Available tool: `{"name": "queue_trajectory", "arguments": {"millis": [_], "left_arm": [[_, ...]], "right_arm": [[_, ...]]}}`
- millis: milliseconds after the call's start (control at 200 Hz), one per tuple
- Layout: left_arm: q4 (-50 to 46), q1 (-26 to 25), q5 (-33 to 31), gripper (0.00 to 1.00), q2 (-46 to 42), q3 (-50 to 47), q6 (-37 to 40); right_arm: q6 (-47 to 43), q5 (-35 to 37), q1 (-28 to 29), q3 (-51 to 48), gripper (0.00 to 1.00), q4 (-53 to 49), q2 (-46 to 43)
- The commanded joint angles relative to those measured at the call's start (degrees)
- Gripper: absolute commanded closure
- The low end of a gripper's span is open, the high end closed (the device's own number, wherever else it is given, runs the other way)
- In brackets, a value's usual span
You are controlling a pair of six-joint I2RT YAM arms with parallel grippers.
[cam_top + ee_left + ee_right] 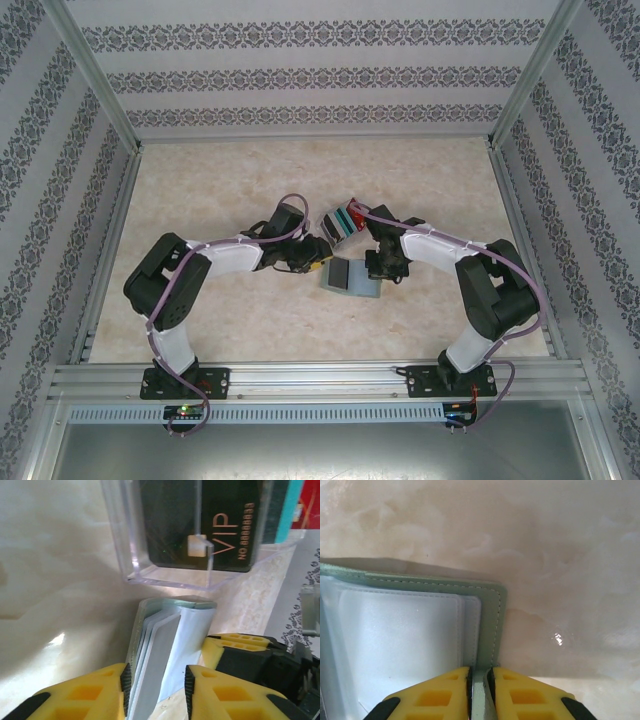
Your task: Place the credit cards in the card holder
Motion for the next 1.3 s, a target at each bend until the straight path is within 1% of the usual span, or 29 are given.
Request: {"name": "queue_trajectory", "arguments": {"millis": [0,45,105,245,325,584,749,819,869,949,1034,1124,1209,1299], "left_arm": [[2.2,-0.8,-0.5,0.65,-2.8,-1.6,-0.9],[2.8,-0.8,-1.8,0.65,-3.8,-2.8,-1.5],[4.2,-0.6,-2.1,0.65,-4.6,-3.9,-2.1],[7.1,-0.6,0.0,0.65,-4.8,-4.2,-3.2],[7.8,-0.6,0.1,0.64,-5.1,-4.6,-4.0],[2.9,-0.6,-2.1,0.63,-5.5,-4.4,-3.2],[-0.1,-0.5,-6.3,0.64,-7.4,-6.5,-3.6],[-1.2,-0.2,-7.5,0.64,-8.3,-7.5,-3.9],[-1.8,0.0,-8.6,0.65,-9.0,-8.3,-4.2],[-1.5,0.5,-9.9,0.68,-10.0,-10.1,-5.0],[0.5,0.9,-10.6,0.69,-10.9,-12.2,-6.2],[1.9,1.5,-11.4,0.70,-11.6,-13.8,-7.7],[2.1,2.2,-11.3,0.70,-12.0,-14.3,-7.9],[2.3,2.5,-11.2,0.70,-12.4,-14.3,-7.6]], "right_arm": [[0.2,-5.3,1.1,-0.6,0.83,4.7,0.9],[0.2,-6.4,1.5,-0.1,0.82,5.4,1.1],[0.5,-7.7,2.3,0.6,0.82,6.5,1.5],[1.3,-7.9,4.1,2.7,0.82,6.8,3.6],[1.9,-7.6,4.4,3.2,0.82,7.1,4.4],[2.3,-6.5,4.6,3.1,0.80,7.0,3.4],[1.2,-5.6,4.4,3.0,0.77,6.4,0.9],[0.0,-4.8,4.1,4.0,0.74,4.8,0.1],[-0.8,-2.4,4.1,4.9,0.65,3.1,-0.7],[-2.7,-0.1,3.8,5.9,0.65,1.9,-2.9],[-4.9,1.3,3.6,7.7,0.58,2.2,-4.2],[-8.1,2.0,4.0,11.7,0.52,2.2,-2.3],[-9.9,3.6,4.2,17.2,0.52,-0.2,1.6],[-12.5,1.9,4.8,21.5,0.55,0.5,5.8]]}}
